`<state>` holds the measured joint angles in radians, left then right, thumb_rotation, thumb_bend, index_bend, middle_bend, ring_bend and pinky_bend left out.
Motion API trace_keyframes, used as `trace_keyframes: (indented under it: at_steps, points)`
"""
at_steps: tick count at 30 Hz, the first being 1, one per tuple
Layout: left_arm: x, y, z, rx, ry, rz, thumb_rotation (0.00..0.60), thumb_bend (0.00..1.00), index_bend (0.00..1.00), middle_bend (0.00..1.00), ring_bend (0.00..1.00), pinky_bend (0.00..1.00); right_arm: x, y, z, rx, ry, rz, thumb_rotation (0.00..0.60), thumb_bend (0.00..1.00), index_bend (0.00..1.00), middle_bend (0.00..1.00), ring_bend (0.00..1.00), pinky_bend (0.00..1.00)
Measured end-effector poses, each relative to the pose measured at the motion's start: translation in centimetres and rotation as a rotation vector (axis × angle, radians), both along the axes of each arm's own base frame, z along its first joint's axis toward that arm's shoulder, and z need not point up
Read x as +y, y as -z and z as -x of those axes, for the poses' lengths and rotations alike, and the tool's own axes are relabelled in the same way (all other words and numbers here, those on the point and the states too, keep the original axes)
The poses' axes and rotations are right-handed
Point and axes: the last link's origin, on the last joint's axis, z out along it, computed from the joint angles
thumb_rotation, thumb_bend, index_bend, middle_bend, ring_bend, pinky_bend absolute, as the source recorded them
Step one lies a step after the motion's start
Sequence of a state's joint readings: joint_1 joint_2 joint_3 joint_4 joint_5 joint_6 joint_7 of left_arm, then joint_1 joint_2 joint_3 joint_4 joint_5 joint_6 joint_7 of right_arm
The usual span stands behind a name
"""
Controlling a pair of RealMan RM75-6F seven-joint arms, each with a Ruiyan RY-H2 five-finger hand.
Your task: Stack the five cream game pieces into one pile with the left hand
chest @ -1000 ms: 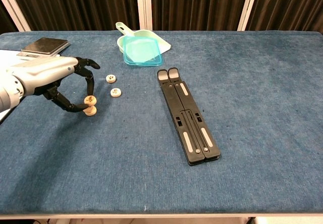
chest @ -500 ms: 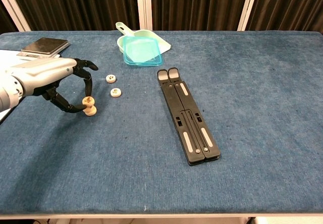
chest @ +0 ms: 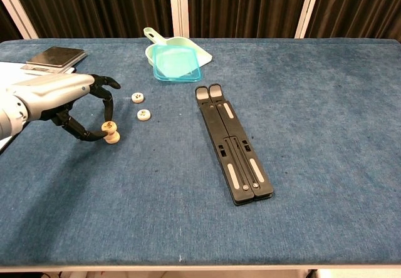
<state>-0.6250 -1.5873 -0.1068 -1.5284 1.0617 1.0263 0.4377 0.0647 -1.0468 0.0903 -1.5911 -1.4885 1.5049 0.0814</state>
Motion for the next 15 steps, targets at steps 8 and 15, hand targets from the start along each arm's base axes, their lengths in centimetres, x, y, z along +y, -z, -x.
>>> trace_keyframes:
  at_steps: [8,15]
  points:
    - [-0.07,-0.1,0.09,0.006,-0.001,0.005,0.6,0.29,0.47,0.04,0.0,0.0,0.07,-0.03,0.0,-0.001,-0.001,0.001,0.6,0.05,0.0,0.0,0.0,0.0]
    - [-0.12,0.08,0.12,0.009,-0.005,0.009,0.6,0.27,0.44,0.04,0.0,0.0,0.12,-0.03,0.05,-0.001,0.0,0.001,0.6,0.05,0.0,0.0,0.0,0.0]
